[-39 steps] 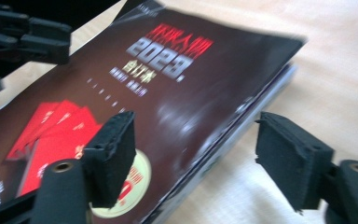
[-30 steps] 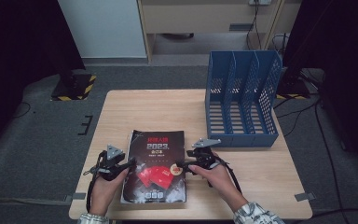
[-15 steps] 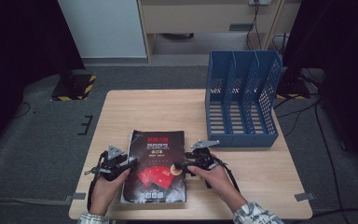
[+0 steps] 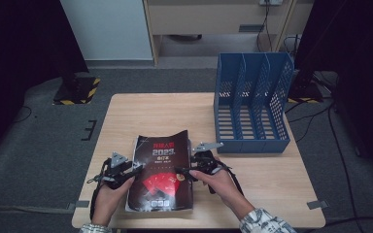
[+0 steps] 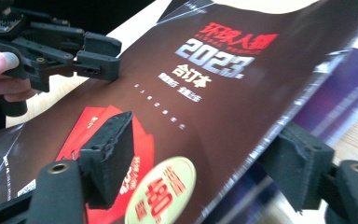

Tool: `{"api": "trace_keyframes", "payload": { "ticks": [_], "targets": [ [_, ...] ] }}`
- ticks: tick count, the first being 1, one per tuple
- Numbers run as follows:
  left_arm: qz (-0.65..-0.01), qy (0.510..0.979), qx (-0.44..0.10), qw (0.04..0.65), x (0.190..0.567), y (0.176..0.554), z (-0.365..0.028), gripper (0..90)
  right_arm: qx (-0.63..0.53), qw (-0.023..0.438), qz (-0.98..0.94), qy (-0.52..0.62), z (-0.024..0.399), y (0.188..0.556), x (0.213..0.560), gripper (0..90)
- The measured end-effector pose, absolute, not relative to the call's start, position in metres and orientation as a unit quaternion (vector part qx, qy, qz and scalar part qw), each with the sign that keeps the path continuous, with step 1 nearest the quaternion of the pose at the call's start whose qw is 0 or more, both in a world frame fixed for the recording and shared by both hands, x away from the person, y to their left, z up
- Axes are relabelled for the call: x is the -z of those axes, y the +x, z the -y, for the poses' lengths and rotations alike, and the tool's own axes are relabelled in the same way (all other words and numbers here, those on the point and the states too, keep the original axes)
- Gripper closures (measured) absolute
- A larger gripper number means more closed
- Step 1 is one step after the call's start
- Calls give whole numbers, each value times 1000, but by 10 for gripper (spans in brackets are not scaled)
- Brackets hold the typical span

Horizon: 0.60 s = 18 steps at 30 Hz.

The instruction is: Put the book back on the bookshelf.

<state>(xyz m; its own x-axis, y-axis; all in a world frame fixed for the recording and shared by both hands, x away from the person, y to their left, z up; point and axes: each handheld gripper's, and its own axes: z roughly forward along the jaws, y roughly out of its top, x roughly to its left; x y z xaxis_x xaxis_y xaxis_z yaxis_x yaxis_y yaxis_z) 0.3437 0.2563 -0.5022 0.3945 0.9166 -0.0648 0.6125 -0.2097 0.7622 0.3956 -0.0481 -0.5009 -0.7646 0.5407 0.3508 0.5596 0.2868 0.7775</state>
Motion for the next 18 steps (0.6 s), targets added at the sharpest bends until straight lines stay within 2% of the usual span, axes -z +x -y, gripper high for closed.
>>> {"api": "trace_keyframes", "payload": {
  "ticks": [7, 18],
  "targets": [
    [-512, 747, -215, 366, 503, 342, -254, 506, 478, 46, 812, -333, 36, 407, 501, 267],
    [-511, 747, -213, 368, 503, 341, -253, 486, 474, 74, 815, -325, 23, 408, 507, 188]
  ]
}}
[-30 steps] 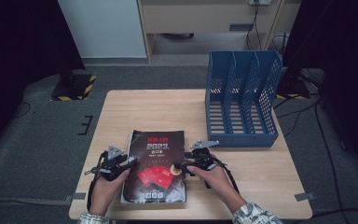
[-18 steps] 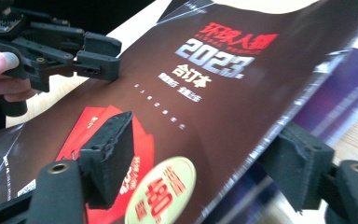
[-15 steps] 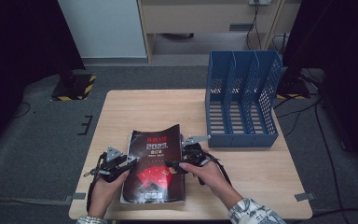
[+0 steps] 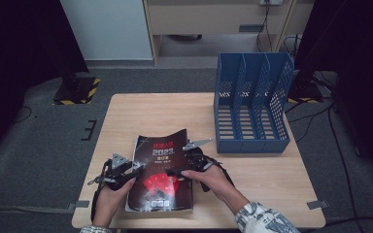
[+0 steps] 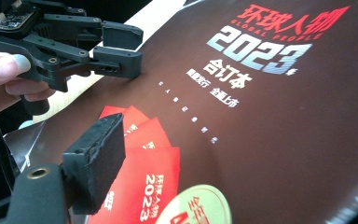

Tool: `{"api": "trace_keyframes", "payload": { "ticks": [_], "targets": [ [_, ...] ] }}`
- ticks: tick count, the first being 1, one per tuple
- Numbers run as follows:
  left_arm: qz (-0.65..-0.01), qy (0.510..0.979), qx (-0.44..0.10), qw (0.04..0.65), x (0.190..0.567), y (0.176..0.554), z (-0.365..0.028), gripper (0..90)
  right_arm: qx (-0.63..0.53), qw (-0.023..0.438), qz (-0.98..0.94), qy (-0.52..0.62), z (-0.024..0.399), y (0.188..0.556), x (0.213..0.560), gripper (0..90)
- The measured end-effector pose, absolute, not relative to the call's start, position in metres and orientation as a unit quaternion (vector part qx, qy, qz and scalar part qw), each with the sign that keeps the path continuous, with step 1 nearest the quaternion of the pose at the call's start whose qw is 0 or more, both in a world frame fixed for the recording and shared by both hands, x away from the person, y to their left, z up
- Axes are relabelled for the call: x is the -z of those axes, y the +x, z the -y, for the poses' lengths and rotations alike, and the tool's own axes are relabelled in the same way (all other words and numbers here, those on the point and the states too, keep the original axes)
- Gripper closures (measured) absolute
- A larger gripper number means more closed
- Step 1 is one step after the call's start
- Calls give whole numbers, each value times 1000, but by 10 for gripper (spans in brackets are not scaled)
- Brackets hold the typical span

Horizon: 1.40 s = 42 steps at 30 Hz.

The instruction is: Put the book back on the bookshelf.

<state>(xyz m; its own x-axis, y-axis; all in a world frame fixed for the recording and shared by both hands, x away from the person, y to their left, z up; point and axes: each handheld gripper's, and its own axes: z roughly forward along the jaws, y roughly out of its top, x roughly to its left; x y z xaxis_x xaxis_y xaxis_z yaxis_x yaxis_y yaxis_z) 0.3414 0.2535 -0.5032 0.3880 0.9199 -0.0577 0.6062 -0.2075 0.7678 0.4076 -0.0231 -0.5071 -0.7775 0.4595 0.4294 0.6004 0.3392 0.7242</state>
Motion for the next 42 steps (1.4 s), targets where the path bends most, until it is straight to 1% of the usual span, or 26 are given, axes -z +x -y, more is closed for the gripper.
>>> {"api": "trace_keyframes", "payload": {
  "ticks": [6, 11, 15, 17, 22, 29, 34, 37, 42],
  "targets": [
    [-509, 749, -213, 367, 503, 341, -253, 480, 476, 79, 814, -322, 20, 407, 508, 196],
    [-509, 750, -213, 366, 503, 342, -253, 472, 482, 76, 812, -320, 19, 406, 507, 239],
    [-507, 750, -215, 365, 503, 342, -253, 472, 480, 69, 816, -316, 16, 404, 510, 300],
    [-507, 750, -215, 366, 503, 342, -253, 472, 479, 70, 818, -310, 15, 403, 510, 311],
    [-506, 751, -215, 366, 503, 342, -253, 471, 479, 57, 819, -310, 14, 401, 511, 366],
    [-506, 751, -215, 367, 503, 341, -252, 463, 476, 53, 816, -324, 16, 402, 511, 509],
    [-503, 753, -213, 366, 503, 342, -251, 432, 477, 51, 811, -334, 18, 404, 511, 615],
    [-502, 754, -210, 368, 503, 343, -250, 404, 481, 48, 806, -341, 19, 404, 509, 669],
    [-496, 756, -215, 368, 500, 343, -248, 325, 495, 46, 794, -350, 21, 404, 505, 748]
  ]
}}
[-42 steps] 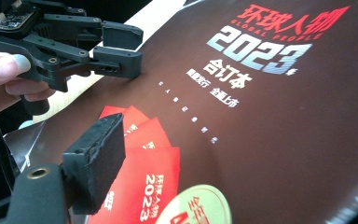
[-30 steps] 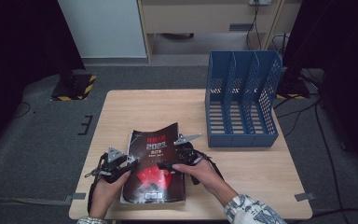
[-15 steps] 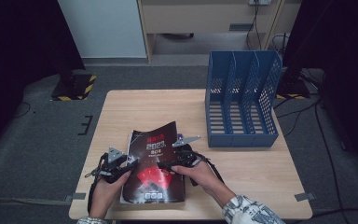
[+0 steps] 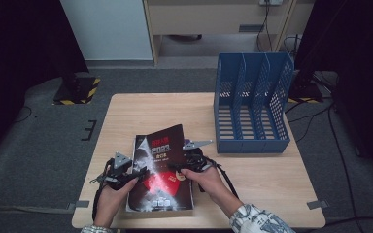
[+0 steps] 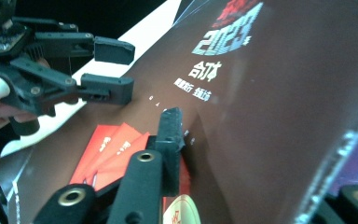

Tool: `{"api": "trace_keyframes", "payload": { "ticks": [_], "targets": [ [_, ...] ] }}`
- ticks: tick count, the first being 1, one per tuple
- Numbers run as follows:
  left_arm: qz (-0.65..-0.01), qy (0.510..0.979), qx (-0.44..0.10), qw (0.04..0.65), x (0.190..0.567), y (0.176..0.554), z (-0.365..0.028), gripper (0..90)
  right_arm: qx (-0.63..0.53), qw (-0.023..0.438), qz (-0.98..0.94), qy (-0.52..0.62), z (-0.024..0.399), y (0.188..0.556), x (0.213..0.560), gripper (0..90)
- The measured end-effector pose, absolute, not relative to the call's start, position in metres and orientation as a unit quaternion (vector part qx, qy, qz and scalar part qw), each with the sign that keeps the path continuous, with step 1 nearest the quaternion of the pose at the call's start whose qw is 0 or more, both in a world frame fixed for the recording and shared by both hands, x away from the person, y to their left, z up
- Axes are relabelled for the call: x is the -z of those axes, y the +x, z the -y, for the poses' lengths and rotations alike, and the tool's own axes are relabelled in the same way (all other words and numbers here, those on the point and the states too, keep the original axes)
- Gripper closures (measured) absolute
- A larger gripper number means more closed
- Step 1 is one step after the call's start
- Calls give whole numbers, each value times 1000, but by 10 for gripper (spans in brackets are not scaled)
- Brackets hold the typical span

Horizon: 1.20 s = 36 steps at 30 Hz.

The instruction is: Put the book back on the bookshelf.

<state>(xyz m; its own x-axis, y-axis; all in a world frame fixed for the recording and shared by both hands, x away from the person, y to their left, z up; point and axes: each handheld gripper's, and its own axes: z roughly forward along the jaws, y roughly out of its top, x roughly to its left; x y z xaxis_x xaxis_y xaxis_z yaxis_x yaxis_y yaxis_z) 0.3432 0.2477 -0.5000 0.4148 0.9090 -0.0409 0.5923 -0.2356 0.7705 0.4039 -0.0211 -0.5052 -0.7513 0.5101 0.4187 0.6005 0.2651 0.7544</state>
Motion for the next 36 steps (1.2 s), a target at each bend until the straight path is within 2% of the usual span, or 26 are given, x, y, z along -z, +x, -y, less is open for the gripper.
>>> {"api": "trace_keyframes", "payload": {
  "ticks": [3, 15, 24, 36],
  "targets": [
    [-497, 750, -219, 378, 498, 343, -248, 283, 505, 42, 790, -346, 22, 403, 502, 776],
    [-499, 739, -215, 398, 494, 341, -252, 260, 527, 0, 785, -325, 28, 400, 486, 815],
    [-490, 745, -201, 406, 494, 341, -248, 256, 539, -41, 782, -309, 34, 399, 472, 825],
    [-481, 753, -184, 409, 495, 341, -244, 272, 554, -68, 777, -289, 36, 397, 461, 837]
  ]
}}
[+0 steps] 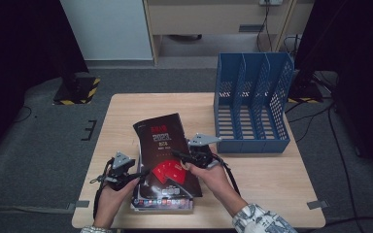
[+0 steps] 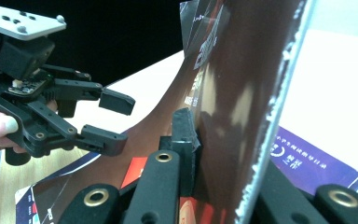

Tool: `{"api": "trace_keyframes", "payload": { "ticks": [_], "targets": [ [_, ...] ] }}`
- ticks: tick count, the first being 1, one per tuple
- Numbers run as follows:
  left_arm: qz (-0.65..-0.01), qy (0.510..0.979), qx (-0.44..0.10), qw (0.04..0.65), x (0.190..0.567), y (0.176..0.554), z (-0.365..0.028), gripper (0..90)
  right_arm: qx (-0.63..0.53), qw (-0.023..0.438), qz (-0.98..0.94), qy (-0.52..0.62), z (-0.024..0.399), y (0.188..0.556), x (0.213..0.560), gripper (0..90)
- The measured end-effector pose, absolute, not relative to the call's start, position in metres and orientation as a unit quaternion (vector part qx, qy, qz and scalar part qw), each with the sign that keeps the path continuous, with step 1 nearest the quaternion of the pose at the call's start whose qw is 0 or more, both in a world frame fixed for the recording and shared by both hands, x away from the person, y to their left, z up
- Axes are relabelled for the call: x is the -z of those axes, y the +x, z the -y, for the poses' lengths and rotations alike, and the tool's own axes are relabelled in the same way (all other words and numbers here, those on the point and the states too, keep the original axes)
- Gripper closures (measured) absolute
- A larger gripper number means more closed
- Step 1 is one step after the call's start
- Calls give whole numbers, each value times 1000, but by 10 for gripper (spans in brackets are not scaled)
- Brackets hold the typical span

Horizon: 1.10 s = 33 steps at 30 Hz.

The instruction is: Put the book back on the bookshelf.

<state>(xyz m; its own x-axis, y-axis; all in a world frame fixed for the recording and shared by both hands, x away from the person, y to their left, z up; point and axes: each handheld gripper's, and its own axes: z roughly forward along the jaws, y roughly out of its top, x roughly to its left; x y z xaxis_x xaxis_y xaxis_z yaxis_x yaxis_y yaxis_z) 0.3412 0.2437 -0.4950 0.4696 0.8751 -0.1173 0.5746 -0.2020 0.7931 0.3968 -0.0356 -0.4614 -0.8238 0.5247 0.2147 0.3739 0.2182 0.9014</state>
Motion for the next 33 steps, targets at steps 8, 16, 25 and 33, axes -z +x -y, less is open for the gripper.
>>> {"api": "trace_keyframes", "payload": {
  "ticks": [8, 16, 25, 33],
  "targets": [
    [-477, 759, -174, 406, 497, 343, -242, 281, -571, 86, -769, 275, 37, 394, 453, 844],
    [-472, 764, -157, 410, 500, 347, -237, 281, -577, 94, -764, 272, 40, 395, 451, 847],
    [-474, 761, -144, 418, 503, 354, -235, 268, -587, 99, -759, 264, 44, 395, 447, 851],
    [-471, 761, -132, 426, 504, 352, -235, 251, -601, 106, -751, 252, 44, 392, 441, 856]
  ]
}}
